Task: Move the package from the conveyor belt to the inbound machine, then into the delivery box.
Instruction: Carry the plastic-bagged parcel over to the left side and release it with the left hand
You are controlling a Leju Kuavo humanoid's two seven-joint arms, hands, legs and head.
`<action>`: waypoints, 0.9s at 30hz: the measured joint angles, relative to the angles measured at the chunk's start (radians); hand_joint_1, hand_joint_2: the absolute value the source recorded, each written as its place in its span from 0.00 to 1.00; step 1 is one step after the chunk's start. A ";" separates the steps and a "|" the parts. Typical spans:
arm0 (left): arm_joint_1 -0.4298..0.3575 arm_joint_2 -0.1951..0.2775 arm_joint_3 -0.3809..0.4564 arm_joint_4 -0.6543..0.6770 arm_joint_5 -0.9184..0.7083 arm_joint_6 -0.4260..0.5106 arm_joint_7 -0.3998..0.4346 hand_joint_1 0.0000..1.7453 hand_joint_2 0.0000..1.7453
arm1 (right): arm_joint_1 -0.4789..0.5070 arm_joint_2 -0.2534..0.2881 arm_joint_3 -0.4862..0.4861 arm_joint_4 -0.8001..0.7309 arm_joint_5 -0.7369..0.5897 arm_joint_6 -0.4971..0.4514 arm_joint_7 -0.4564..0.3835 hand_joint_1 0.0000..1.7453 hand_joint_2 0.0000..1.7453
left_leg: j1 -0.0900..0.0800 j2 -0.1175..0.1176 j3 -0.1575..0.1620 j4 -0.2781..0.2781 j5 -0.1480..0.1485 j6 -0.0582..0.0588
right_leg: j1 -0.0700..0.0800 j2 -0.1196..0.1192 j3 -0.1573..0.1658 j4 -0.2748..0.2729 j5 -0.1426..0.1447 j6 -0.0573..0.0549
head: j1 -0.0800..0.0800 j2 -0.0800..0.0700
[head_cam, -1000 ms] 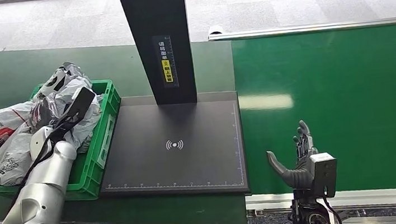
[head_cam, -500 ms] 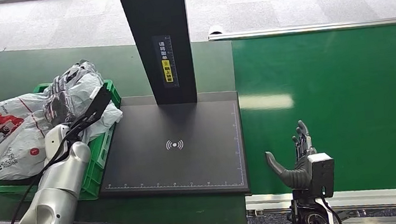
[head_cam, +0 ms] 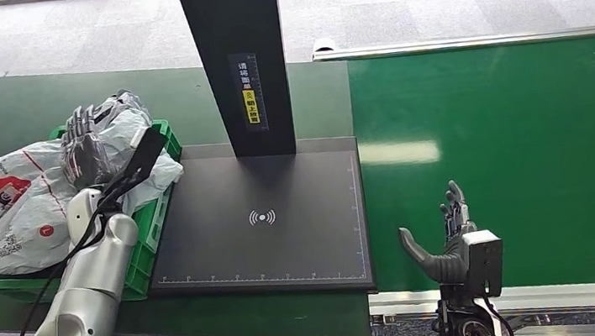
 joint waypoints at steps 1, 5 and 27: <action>0.010 0.000 -0.005 -0.024 0.015 0.014 -0.002 0.00 1.00 | 0.001 0.000 0.000 0.000 -0.001 0.000 -0.003 0.00 1.00 | 0.000 0.000 0.000 0.000 0.000 0.000 | 0.000 0.000 0.000 0.000 0.000 0.000 | 0.000 0.000; 0.052 0.000 -0.014 -0.122 0.121 0.082 -0.094 0.00 1.00 | 0.003 0.001 -0.002 0.000 -0.004 0.004 -0.014 0.00 1.00 | 0.000 0.000 0.000 0.000 0.000 0.000 | 0.000 0.000 0.000 0.000 0.000 0.000 | 0.000 0.000; 0.213 -0.229 0.398 -0.908 0.423 0.106 -0.667 0.00 1.00 | 0.010 -0.020 0.025 0.007 -0.074 0.008 -0.047 0.00 1.00 | 0.001 0.001 0.000 0.000 0.000 0.000 | 0.000 0.001 -0.001 0.000 0.000 0.000 | 0.000 0.000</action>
